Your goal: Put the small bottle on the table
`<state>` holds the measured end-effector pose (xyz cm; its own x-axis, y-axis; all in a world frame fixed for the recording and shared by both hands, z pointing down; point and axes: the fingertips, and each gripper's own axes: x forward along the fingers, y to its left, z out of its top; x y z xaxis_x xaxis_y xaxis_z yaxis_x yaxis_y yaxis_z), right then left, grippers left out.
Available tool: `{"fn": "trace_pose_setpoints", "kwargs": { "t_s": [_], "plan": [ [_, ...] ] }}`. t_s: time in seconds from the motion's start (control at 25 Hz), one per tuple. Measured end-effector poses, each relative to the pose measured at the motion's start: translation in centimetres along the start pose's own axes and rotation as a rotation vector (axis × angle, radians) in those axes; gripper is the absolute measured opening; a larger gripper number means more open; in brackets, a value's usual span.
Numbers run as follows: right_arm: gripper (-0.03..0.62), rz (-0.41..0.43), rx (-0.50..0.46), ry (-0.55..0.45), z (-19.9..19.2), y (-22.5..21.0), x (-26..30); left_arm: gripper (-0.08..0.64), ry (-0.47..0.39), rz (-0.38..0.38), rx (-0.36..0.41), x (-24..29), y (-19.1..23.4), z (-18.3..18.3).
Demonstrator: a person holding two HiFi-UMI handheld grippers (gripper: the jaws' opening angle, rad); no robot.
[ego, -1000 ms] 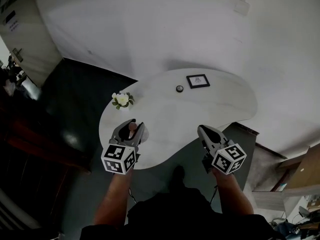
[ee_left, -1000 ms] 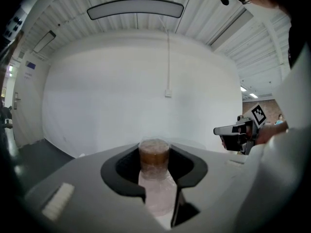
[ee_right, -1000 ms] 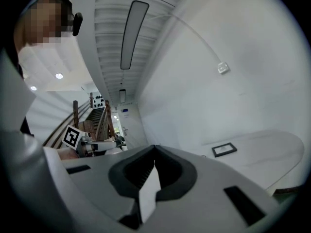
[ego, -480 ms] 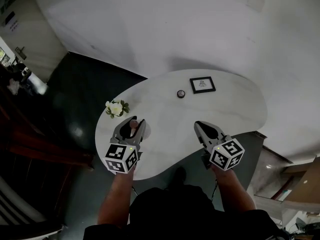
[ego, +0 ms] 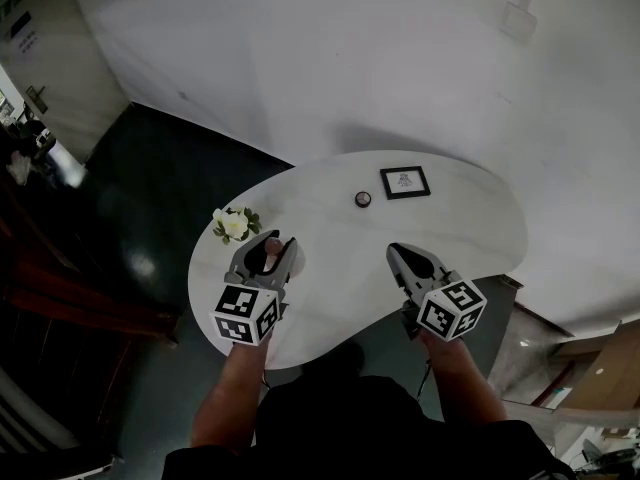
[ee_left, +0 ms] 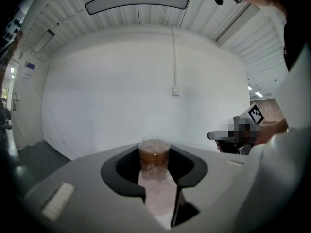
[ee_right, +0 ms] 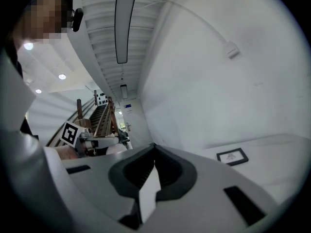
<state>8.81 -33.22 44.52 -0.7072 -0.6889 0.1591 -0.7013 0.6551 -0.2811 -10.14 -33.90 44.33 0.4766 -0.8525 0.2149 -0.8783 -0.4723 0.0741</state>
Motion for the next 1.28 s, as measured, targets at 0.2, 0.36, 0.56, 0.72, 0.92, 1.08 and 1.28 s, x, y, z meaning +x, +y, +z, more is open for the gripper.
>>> {"fn": "trace_pose_setpoints", "kwargs": {
  "t_s": [0.2,0.36,0.56,0.72,0.92,1.08,1.28],
  "plan": [
    [0.011,-0.019,0.006,-0.004,0.7,2.0,1.8,0.138,0.005,-0.035,0.008,-0.7,1.7,-0.1],
    [0.011,-0.016,-0.013,0.0,1.1,3.5,2.9,0.138,0.01,-0.063,0.011,0.0,2.6,-0.5],
    [0.011,-0.037,-0.019,0.036,0.3,2.1,4.0,0.138,0.035,-0.072,-0.007,2.1,3.5,-1.9],
    [0.011,-0.033,-0.005,0.069,-0.5,-0.3,5.5,0.138,0.072,-0.06,-0.023,4.7,4.2,-3.4],
    [0.011,-0.009,0.016,0.093,-1.2,-3.1,7.4,0.138,0.117,-0.056,-0.026,8.4,4.5,-5.5],
    [0.011,-0.006,0.04,0.124,-2.3,-5.4,8.3,0.138,0.159,-0.064,-0.025,11.3,4.1,-7.6],
    [0.011,-0.005,0.06,0.161,-3.7,-7.4,8.8,0.138,0.201,-0.069,-0.039,14.2,4.0,-10.2]
  ]
}}
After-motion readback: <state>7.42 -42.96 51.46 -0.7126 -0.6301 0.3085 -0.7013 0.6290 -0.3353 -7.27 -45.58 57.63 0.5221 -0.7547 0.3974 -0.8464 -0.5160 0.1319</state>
